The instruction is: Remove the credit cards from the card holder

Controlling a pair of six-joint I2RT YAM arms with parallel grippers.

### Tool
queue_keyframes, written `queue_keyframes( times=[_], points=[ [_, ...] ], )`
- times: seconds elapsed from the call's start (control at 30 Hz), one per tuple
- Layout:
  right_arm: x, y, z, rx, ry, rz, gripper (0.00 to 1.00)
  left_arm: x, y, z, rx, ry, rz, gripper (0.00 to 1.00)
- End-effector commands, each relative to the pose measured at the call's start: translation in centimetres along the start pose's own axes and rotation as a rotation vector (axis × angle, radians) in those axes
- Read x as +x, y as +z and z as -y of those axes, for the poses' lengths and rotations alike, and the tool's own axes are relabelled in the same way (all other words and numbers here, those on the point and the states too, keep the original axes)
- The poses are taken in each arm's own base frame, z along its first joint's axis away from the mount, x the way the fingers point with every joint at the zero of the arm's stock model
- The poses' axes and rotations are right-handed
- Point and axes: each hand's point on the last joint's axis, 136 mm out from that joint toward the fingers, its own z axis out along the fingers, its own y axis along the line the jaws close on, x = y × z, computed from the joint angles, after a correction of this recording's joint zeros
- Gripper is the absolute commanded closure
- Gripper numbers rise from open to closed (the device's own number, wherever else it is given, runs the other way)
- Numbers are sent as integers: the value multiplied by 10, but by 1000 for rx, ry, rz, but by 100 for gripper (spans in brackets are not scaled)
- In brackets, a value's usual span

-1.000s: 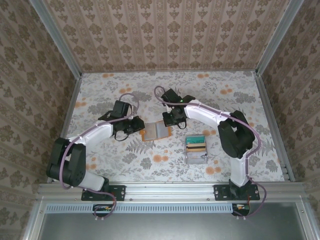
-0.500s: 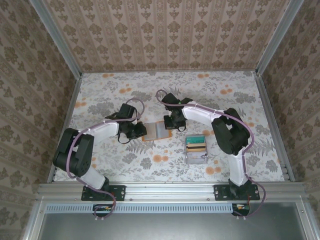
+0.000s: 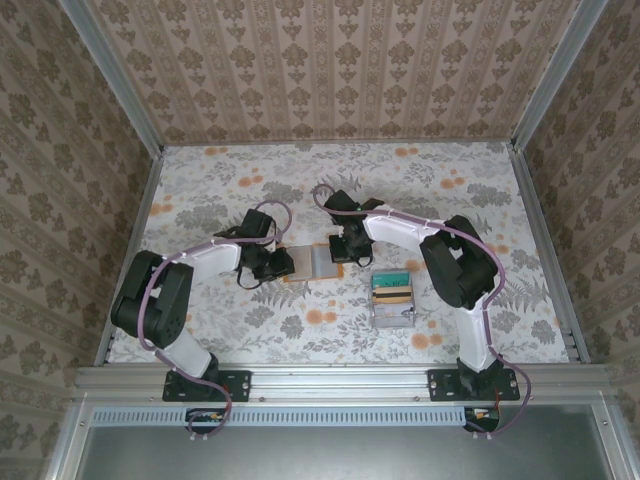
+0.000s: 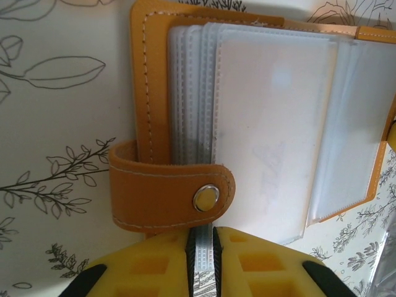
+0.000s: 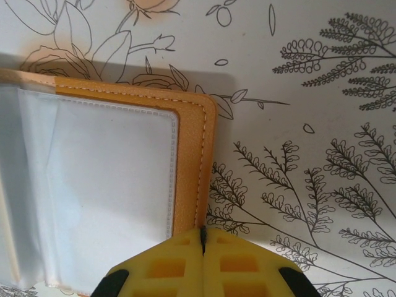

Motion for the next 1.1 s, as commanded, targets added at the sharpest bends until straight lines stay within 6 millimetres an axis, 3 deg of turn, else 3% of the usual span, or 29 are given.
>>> queue_keyframes(
  times=[0.0, 0.3, 1.07],
  points=[
    [10, 13, 2, 2, 22, -41, 100, -5, 1, 8, 19, 38, 2, 81],
    [12, 16, -2, -5, 20, -51, 100, -9, 1, 14, 46, 49, 8, 77],
    [16, 20, -5, -17, 20, -71, 100, -4, 5, 43, 148, 105, -15, 48]
  ],
)
